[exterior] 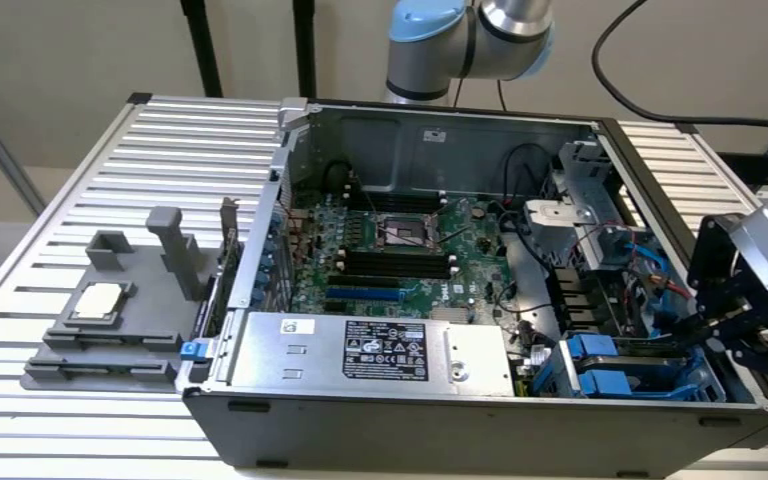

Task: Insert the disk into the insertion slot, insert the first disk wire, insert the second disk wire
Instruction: 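Insert the first disk wire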

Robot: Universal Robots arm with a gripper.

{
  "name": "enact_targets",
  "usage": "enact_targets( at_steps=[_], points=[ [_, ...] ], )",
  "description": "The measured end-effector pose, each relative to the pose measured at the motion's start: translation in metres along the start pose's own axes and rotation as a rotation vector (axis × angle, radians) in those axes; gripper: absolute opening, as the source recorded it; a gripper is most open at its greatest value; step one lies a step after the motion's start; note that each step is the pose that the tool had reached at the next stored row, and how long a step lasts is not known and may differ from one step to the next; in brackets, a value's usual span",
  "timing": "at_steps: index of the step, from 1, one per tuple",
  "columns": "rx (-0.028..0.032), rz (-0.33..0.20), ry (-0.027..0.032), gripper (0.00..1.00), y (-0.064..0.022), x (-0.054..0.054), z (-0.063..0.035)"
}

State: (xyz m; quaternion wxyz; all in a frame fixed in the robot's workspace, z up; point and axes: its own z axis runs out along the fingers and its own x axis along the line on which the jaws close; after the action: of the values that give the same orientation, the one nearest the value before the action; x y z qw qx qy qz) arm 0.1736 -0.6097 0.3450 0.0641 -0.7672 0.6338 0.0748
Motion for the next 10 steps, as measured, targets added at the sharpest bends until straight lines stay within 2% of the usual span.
enact_targets(
  at_steps=[4, 7, 10],
  points=[
    [-0.0004, -0.002, -0.0002, 0.16, 0.0018, -0.002, -0.0066],
    [-0.0013, -0.002, 0.0018, 0.16, 0.0067, -0.004, -0.011],
    [-0.0076, -0.001, 0.0052, 0.16, 0.0128, -0.006, -0.0113]
  ],
)
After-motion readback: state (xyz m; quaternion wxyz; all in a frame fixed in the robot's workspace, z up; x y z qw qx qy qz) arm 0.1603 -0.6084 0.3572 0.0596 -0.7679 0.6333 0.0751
